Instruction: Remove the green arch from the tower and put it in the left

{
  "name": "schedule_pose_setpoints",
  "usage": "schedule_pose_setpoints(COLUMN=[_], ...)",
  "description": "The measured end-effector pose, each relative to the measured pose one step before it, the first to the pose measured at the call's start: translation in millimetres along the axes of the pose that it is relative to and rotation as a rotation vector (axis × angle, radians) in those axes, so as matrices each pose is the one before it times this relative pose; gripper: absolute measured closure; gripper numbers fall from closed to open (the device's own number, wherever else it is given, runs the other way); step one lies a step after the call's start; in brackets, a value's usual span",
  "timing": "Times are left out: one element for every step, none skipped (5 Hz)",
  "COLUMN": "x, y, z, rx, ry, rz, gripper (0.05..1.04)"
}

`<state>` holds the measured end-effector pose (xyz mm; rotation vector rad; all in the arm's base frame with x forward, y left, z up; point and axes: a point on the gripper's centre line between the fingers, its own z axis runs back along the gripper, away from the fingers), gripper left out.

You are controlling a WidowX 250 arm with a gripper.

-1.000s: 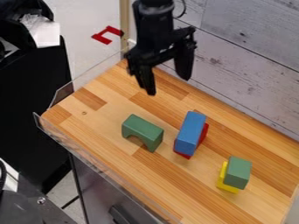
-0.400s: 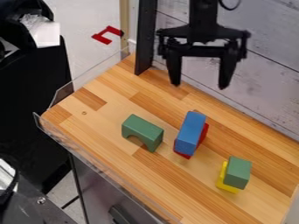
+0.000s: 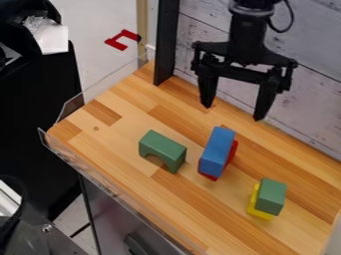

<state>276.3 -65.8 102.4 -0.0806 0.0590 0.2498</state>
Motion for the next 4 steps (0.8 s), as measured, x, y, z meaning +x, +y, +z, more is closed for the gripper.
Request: schedule_pose_setpoints(x=[-5.32,-4.04,0.32,1.10], y=[-2.65,0.07,-2.18,0.47], z=[-4.54,-20.11,-2.35,-11.55], rx=[0.0170,0.0205,-0.0014,0.0141], ry=[0.0067,0.0272,-0.0122,0.0271], rz=[-0.0121,-0.0001,0.0010,0.0046], gripper=[0.084,0.084,0.084,0.084])
